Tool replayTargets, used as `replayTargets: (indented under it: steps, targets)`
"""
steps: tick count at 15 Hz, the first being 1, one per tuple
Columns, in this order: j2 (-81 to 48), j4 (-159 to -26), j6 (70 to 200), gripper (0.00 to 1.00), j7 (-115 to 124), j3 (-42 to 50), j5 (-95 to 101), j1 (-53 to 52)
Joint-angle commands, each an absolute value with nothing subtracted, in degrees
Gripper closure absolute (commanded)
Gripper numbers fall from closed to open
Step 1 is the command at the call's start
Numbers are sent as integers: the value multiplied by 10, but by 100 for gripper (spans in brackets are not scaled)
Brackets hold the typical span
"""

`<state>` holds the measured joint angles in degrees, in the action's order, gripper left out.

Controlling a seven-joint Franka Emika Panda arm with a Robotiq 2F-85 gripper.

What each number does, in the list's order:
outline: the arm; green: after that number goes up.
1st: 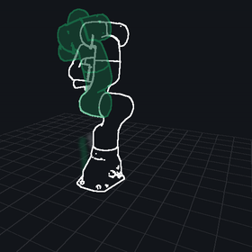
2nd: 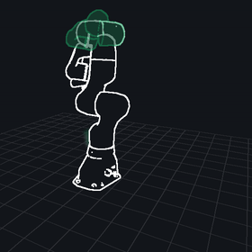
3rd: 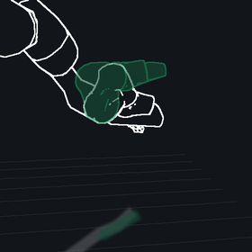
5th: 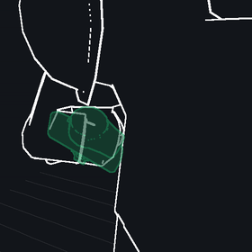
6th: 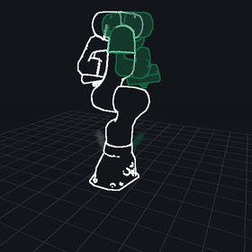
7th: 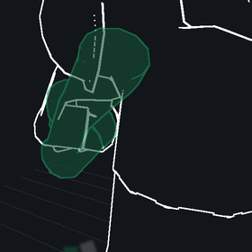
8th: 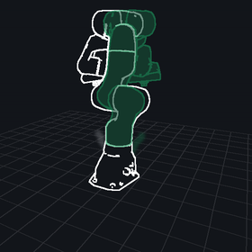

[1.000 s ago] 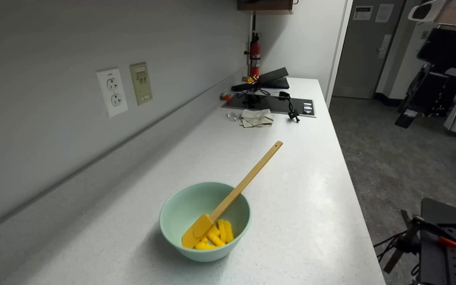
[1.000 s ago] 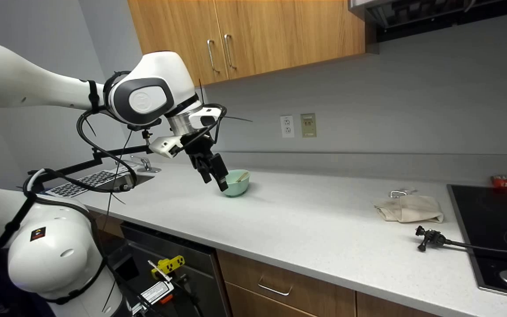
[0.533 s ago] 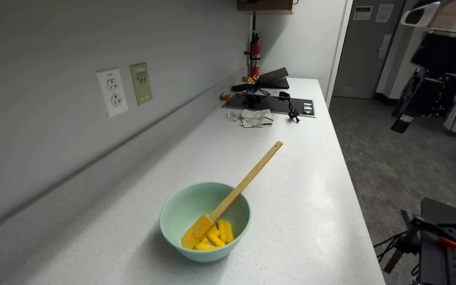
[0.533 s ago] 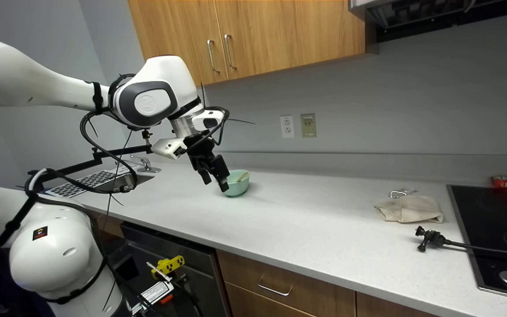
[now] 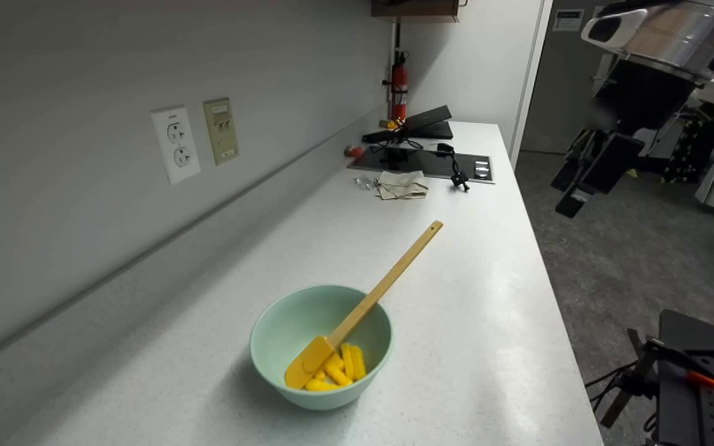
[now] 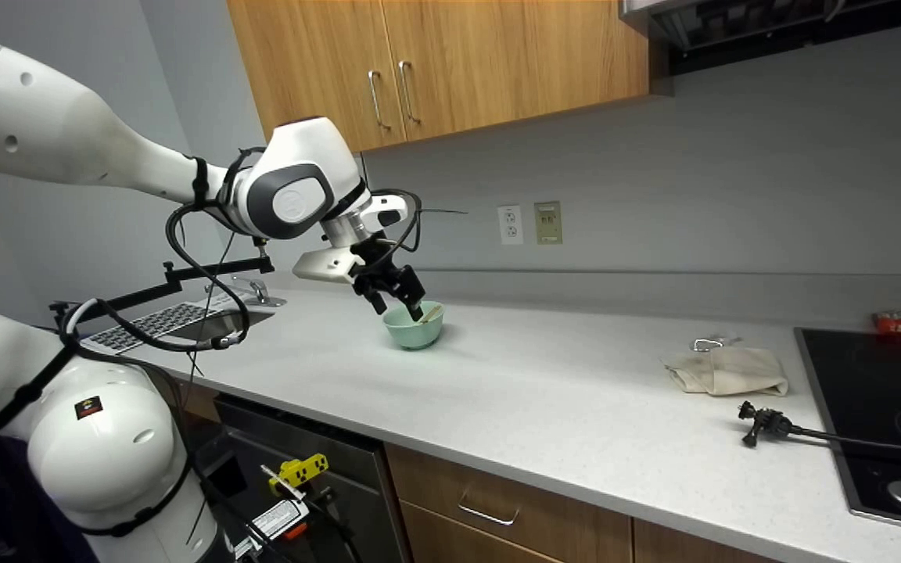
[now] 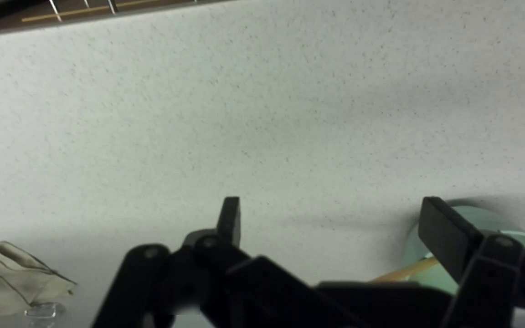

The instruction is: Use the wooden spatula to mix the contents in the green bowl

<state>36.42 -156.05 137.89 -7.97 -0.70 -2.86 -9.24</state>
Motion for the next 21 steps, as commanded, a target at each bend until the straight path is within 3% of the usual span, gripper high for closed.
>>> replayTargets:
  steps: [1,9,21]
  targets:
    - [320,-1531,1428,0,-118,7,-64,-131]
    - [331,-1543,1418,0,-100,-8,-56,-119]
    - [223,-1451,1427,0,-195,-2,-21,-128]
